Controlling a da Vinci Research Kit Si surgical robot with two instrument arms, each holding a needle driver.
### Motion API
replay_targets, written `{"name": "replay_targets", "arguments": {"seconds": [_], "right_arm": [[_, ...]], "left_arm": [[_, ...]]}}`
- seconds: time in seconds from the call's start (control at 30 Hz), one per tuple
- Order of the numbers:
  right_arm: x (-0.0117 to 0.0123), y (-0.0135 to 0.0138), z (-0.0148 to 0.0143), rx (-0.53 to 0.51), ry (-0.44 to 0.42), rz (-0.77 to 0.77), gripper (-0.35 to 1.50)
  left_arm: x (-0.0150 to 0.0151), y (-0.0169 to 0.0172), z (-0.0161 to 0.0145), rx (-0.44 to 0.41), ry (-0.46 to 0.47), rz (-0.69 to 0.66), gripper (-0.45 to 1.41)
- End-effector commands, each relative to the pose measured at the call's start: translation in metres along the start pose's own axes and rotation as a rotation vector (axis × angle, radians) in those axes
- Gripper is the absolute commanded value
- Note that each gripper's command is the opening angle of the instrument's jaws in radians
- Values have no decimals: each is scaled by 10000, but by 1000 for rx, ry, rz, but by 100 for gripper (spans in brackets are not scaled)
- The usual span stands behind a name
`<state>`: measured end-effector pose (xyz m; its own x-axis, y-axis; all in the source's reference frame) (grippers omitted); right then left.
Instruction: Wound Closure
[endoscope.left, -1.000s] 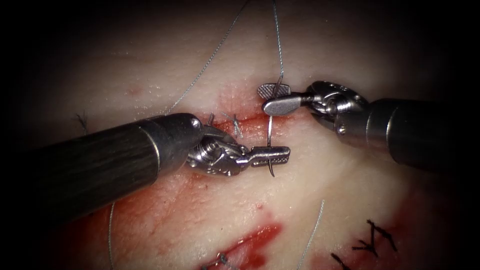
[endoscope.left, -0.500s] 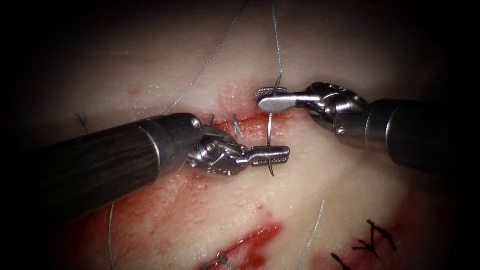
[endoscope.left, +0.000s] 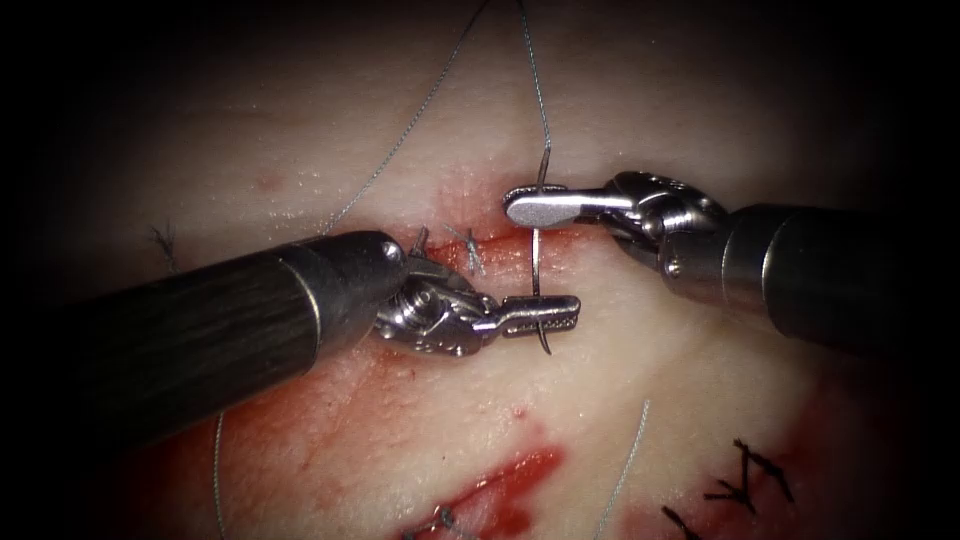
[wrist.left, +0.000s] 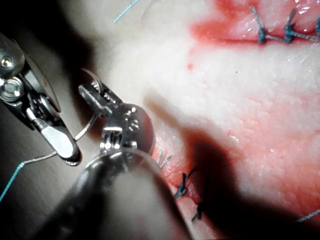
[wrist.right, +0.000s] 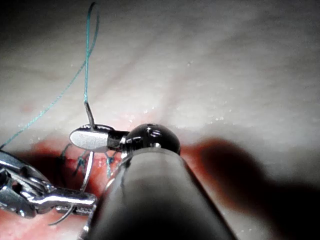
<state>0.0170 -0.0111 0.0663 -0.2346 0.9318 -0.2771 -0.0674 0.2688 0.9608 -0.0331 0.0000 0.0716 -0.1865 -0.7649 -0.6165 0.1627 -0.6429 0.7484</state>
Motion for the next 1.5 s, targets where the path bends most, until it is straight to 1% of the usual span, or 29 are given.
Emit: {"name": "replay_targets", "arguments": {"seconds": [0.03, 0.07, 0.1, 0.17, 0.23, 0.33, 0.43, 0.5, 0.57, 0.63, 0.67, 0.7, 0.77, 0.8, 0.83, 0.87, 0.9, 0.93, 0.97, 1.0, 1.03, 1.07, 1.1, 1.17, 1.2, 1.27, 1.37, 1.5], "right_arm": [[2, 6, 5, -8, 10, -23, -35], [3, 7, 4, -11, 15, -34, -35], [5, 9, 3, -13, 19, -52, -35], [6, 11, 0, -6, 31, -94, -35], [7, 13, -1, -7, 34, -143, -35], [8, 16, 1, -5, 56, -191, -35], [12, 21, 2, -9, 78, -339, -35], [15, 25, 2, -17, 80, -424, -35], [14, 29, 2, -23, 81, -528, -35], [13, 33, 2, -23, 82, -585, -35], [13, 35, 2, -16, 80, -624, -35], [12, 37, 3, -8, 78, -643, -35], [14, 41, 4, -5, 78, -703, -35], [15, 42, 5, -4, 78, -728, -35], [17, 44, 6, -2, 81, -751, -35], [19, 46, 7, -4, 82, -781, -35], [20, 48, 8, -7, 77, -810, -35], [22, 50, 9, -9, 77, -834, -35], [24, 52, 9, -11, 75, -864, -35], [25, 54, 10, -13, 73, -888, -35], [26, 55, 10, -16, 67, -907, -35], [27, 58, 11, -19, 65, -925, -35], [28, 59, 11, -20, 65, -938, -35], [30, 62, 12, -20, 63, -968, -35], [32, 64, 13, -28, 57, -986, -35], [35, 67, 14, -37, 46, -1028, -35], [41, 73, 16, -53, 13, -1100, -35], [48, 81, 19, -63, 13, -1161, -35]], "left_arm": [[-7, -3, 6, 1, -1, -3, -33], [-7, -3, 6, 2, -1, -38, 32], [-7, -3, 6, 2, 0, -62, 66], [-6, -3, 6, 2, -6, -133, 93], [-6, -2, 5, 9, -6, -197, 106], [-5, 1, 4, 46, -40, -294, 113], [-5, 1, 3, 69, -47, -365, 128], [-6, 3, 1, 71, -77, -435, 128], [-8, 5, -2, 61, -87, -481, 121], [-11, 8, -3, 25, -91, -479, 113], [-12, 9, -3, 16, -92, -483, 113], [-14, 11, -3, 12, -92, -500, 101], [-16, 16, -2, 7, -93, -559, 41], [-17, 18, -2, 5, -94, -574, 24], [-18, 22, -1, 3, -96, -576, 24], [-19, 26, 0, 3, -97, -572, 41], [-19, 29, 1, 4, -98, -574, 44], [-22, 32, 2, 4, -100, -571, 41], [-24, 33, 4, 5, -102, -569, 29], [-26, 35, 5, 6, -106, -568, 27], [-28, 37, 7, 8, -121, -566, 31], [-29, 39, 8, 9, -132, -558, 41], [-30, 40, 9, 6, -148, -574, 44], [-33, 43, 10, -1, -181, -631, 34], [-33, 44, 10, -9, -188, -660, 32], [-33, 46, 10, -31, -206, -661, 42], [-33, 47, 9, -41, -222, -664, 53], [-35, 46, 9, -42, -250, -680, 69]]}}
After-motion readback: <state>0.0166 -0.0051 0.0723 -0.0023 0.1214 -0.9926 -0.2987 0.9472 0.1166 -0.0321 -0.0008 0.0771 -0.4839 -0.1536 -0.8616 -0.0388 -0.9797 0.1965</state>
